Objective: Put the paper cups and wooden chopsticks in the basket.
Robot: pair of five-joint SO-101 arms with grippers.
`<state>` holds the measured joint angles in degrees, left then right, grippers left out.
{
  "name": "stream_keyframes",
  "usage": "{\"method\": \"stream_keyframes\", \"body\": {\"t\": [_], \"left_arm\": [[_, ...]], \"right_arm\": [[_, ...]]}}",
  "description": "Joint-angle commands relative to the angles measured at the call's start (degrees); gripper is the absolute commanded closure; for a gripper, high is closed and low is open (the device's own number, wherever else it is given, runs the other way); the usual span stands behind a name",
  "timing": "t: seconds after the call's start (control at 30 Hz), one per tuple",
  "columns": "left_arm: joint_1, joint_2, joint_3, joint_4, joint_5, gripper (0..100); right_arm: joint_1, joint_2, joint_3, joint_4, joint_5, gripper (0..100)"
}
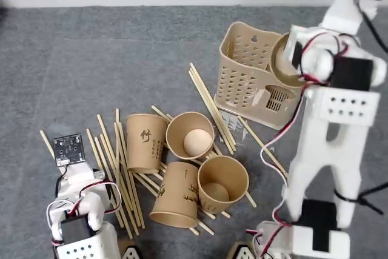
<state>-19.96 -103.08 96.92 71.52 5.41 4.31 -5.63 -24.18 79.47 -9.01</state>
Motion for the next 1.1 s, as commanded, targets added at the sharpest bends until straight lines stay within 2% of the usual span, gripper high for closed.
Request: {"method": "stream_keyframes", "body": {"t": [0.0,0.23,0.47,0.63,0.97,1.07], "left_arm": [[-0.44,-0.53,-0.48,0.09,0.44,98],[-0.44,-0.53,-0.48,0.09,0.44,98],[-0.44,-0.53,-0.48,0.09,0.44,98],[-0.44,-0.53,-0.48,0.09,0.44,98],[-0.44,-0.53,-0.48,0.09,0.44,98],[-0.44,-0.53,-0.48,0.09,0.44,98]], "right_arm": [[-0.04,0.4,-2.55,-2.51,0.79,75.7],[0.04,0.66,-2.55,-11.47,2.11,75.6],[3.12,1.01,-2.29,-11.65,3.25,75.5],[3.74,-1.45,-2.55,-2.51,3.34,75.7],[-6.37,-8.48,-2.55,22.46,8.18,75.7],[-9.01,-10.15,-0.79,23.6,8.09,75.7]]}}
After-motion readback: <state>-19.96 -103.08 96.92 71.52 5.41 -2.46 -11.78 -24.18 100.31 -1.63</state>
